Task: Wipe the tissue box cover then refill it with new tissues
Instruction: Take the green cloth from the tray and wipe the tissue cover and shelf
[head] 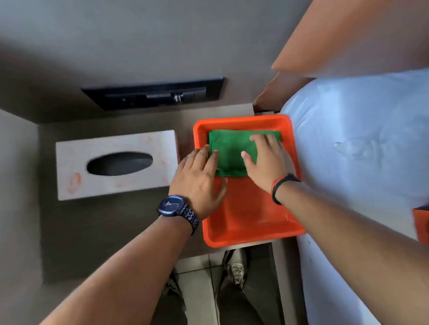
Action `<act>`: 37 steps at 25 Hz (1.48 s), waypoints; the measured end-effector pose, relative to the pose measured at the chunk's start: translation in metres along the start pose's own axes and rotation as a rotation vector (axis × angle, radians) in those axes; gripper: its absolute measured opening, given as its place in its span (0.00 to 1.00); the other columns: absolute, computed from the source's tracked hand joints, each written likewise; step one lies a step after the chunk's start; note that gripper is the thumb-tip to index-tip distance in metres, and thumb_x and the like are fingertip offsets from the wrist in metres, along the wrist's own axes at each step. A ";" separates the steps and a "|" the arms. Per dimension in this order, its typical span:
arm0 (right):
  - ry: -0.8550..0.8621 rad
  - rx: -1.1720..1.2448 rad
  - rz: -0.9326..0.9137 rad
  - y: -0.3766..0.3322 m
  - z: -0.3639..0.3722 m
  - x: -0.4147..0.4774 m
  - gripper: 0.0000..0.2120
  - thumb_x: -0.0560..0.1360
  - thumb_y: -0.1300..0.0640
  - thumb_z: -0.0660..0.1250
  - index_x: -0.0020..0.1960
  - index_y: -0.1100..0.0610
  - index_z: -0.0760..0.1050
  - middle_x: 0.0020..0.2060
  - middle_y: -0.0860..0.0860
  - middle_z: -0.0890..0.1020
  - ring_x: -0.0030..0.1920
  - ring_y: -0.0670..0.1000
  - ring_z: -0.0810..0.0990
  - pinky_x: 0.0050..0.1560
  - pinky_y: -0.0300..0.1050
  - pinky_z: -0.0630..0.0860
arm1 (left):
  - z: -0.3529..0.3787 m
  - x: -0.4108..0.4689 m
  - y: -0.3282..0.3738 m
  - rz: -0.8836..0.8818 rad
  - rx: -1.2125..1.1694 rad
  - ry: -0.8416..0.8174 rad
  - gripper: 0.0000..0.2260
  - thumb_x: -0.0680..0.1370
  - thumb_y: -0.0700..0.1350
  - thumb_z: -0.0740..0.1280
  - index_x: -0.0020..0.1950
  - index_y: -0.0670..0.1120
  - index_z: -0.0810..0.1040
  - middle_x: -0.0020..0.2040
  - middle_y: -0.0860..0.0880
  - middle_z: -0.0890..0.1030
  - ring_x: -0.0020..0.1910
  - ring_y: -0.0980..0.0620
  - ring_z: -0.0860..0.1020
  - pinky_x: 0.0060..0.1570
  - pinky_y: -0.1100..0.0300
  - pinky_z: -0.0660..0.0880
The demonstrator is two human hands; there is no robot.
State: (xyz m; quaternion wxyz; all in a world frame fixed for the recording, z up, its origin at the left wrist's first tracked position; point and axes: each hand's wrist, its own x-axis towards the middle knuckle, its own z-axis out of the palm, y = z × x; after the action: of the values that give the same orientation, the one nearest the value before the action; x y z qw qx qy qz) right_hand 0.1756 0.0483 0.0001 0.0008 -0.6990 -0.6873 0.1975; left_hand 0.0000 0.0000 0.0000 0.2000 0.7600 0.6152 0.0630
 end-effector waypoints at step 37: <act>-0.096 0.760 0.220 -0.172 0.041 0.004 0.20 0.71 0.63 0.64 0.58 0.55 0.61 0.43 0.52 0.74 0.35 0.54 0.74 0.34 0.46 0.71 | -0.074 -0.034 -0.223 -0.264 0.314 -0.292 0.68 0.49 0.68 0.77 0.77 0.49 0.40 0.77 0.44 0.54 0.75 0.43 0.50 0.73 0.45 0.47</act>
State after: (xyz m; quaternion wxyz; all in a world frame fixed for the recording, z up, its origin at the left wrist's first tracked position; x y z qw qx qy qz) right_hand -0.0009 0.0504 0.0077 0.2063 -0.7084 -0.4854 0.4691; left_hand -0.2362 0.0204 -0.0128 0.1728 0.6958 0.6760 -0.1706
